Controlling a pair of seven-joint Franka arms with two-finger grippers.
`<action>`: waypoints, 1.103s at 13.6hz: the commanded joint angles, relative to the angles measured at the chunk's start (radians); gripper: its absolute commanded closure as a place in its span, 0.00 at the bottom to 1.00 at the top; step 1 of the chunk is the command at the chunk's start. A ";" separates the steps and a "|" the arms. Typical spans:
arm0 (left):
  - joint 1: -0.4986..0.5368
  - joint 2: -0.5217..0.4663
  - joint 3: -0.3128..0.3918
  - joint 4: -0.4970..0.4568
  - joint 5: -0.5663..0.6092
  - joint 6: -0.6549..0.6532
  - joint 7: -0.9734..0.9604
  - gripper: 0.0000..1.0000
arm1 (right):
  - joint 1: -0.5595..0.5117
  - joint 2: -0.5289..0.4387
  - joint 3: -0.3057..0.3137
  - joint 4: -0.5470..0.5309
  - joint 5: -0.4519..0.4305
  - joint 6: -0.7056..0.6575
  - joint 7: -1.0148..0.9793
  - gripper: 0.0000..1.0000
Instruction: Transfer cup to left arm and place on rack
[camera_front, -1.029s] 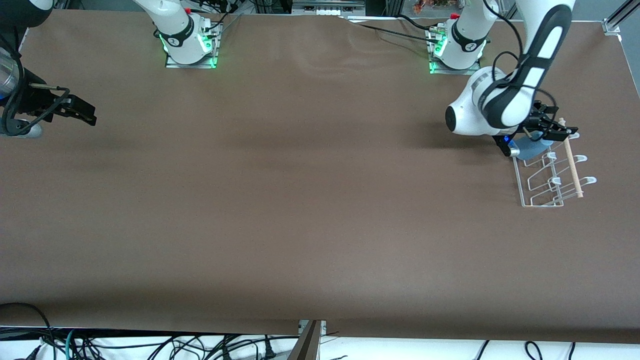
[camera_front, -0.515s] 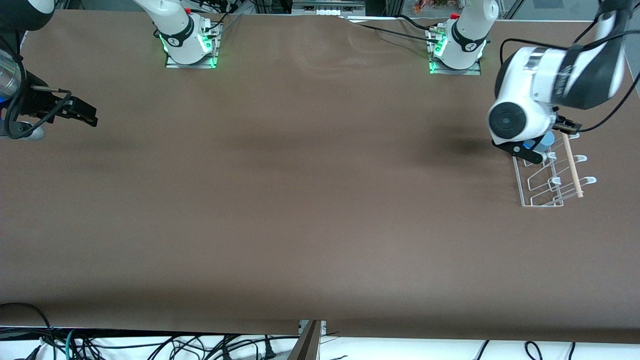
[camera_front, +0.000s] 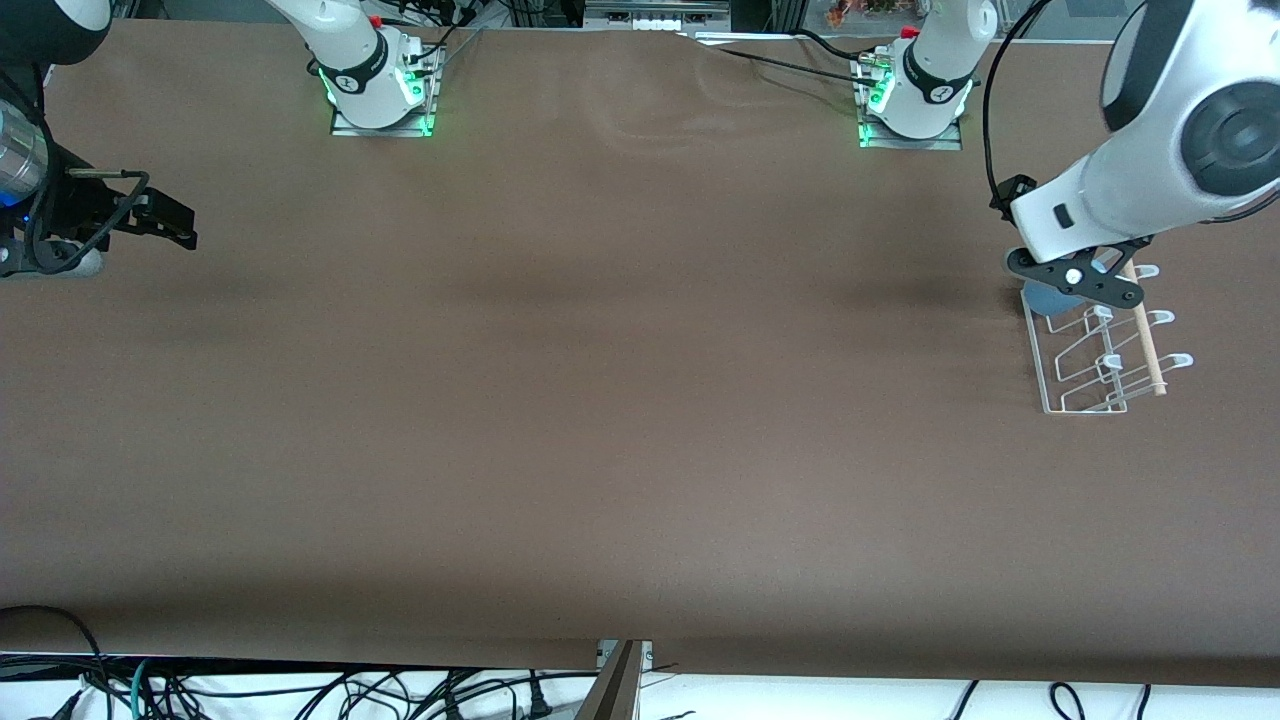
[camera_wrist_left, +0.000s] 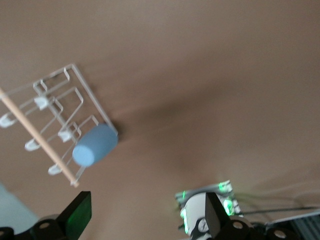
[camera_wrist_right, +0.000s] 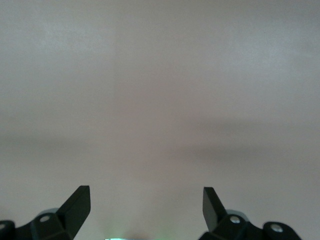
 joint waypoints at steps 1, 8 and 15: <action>0.002 0.006 0.020 0.050 -0.069 0.085 0.008 0.00 | 0.014 0.002 -0.008 0.010 0.004 -0.012 -0.015 0.01; -0.186 -0.107 0.272 -0.141 -0.083 0.358 -0.172 0.00 | 0.012 0.015 -0.008 0.010 0.005 -0.022 -0.012 0.01; -0.162 -0.156 0.270 -0.234 -0.105 0.397 -0.205 0.00 | 0.012 0.018 -0.005 0.013 0.086 -0.037 0.010 0.01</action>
